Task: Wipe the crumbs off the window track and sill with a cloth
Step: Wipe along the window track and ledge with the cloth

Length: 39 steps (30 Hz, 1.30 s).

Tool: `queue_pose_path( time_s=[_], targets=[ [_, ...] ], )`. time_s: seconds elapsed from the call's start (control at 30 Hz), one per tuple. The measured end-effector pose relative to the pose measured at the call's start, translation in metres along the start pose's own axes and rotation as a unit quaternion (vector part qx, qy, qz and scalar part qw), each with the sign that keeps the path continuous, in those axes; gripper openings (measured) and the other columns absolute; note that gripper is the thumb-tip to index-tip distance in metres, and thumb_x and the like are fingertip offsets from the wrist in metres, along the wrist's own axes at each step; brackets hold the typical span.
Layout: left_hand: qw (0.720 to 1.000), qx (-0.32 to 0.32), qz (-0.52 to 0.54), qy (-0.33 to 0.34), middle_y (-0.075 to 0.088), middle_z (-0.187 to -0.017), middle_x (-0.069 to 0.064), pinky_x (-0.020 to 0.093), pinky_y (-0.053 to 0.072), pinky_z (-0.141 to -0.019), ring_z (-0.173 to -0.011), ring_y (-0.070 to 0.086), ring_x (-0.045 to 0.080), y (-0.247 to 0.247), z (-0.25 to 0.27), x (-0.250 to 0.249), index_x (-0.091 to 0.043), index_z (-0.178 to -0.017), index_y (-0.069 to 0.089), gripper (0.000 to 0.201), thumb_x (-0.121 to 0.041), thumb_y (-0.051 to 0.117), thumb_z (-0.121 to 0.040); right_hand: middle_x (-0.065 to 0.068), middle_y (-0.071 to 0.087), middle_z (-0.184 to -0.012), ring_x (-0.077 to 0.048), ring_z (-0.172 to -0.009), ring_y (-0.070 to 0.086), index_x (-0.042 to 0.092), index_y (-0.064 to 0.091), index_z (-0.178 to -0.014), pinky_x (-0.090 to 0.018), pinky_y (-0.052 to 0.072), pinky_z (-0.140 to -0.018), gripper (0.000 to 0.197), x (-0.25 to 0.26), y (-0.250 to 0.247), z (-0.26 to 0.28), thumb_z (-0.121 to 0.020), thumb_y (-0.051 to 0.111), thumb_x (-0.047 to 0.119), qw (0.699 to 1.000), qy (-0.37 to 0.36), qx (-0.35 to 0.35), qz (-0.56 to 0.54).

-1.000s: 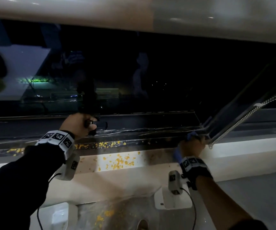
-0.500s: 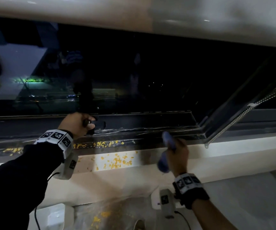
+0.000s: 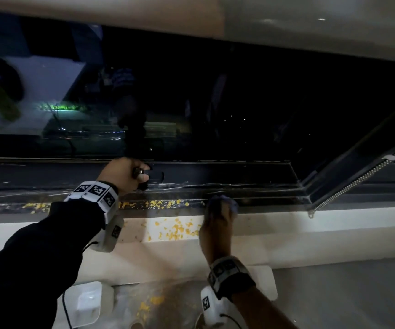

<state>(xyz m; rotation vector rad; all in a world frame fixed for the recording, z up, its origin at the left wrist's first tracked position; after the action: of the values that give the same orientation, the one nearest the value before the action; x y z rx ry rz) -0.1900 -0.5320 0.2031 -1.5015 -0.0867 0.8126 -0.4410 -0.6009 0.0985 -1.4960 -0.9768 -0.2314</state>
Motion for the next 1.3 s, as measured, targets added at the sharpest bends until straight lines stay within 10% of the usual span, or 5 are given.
queue_pose_path(
  time_s=[0.17,0.5,0.93,1.1,1.3],
  targets=[
    [1.0,0.002,0.011,0.004,0.07,-0.107,0.004,0.026,0.043,-0.08,-0.1,0.063,0.023,0.002,0.001,0.003,-0.027,-0.113,0.066,0.028,-0.032,0.066,-0.086,0.012,0.061,-0.112,0.001,-0.103,0.059,0.015,0.066,-0.112,-0.008,0.04,-0.088,0.038,-0.011,-0.045,-0.009,-0.08,0.053,0.0,0.987,-0.059,0.083,-0.125],
    [1.0,-0.008,0.006,0.002,0.071,-0.106,0.002,0.03,0.047,-0.084,-0.101,0.063,0.023,0.003,0.002,0.004,-0.027,-0.112,0.067,0.027,-0.032,0.066,-0.085,-0.028,0.062,-0.101,-0.045,-0.105,0.055,-0.002,0.067,-0.087,-0.045,0.036,-0.091,0.043,-0.116,-0.087,-0.069,-0.055,0.05,0.021,0.971,0.18,-0.066,0.144],
    [1.0,-0.022,0.016,0.012,0.071,-0.104,0.005,0.03,0.048,-0.082,-0.098,0.064,0.024,0.003,0.004,0.005,-0.029,-0.111,0.068,0.026,-0.032,0.066,-0.085,-0.012,0.069,-0.088,-0.006,-0.08,0.064,0.017,0.07,-0.1,-0.025,0.052,-0.072,0.025,0.019,-0.032,0.006,-0.086,0.055,0.003,0.975,-0.059,0.126,-0.171],
    [1.0,-0.024,0.011,0.007,0.071,-0.103,0.005,0.029,0.047,-0.079,-0.097,0.064,0.024,0.004,0.003,0.006,-0.029,-0.111,0.068,0.027,-0.034,0.067,-0.084,-0.016,0.067,-0.096,-0.025,-0.09,0.06,0.001,0.07,-0.097,-0.009,0.038,-0.085,0.026,-0.059,-0.088,-0.031,-0.075,0.057,0.001,0.989,0.006,-0.146,-0.03],
    [1.0,-0.023,0.008,0.011,0.071,-0.105,0.004,0.028,0.045,-0.08,-0.099,0.063,0.024,0.005,0.002,0.006,-0.027,-0.112,0.067,0.027,-0.032,0.066,-0.085,-0.019,0.061,-0.09,-0.038,-0.083,0.058,0.007,0.066,-0.079,-0.046,0.048,-0.079,0.019,-0.09,-0.042,-0.048,-0.071,0.049,0.007,0.975,0.108,-0.183,0.069]
  ],
)
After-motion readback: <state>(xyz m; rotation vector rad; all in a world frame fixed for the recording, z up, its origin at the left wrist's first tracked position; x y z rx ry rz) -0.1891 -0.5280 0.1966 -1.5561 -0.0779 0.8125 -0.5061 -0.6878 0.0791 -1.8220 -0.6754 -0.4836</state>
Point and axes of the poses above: each hand's wrist, its own z-axis away from the middle knuckle, its own y-axis out of the palm, x = y × z, the point moved 2 cm from there along -z, towards the middle knuckle
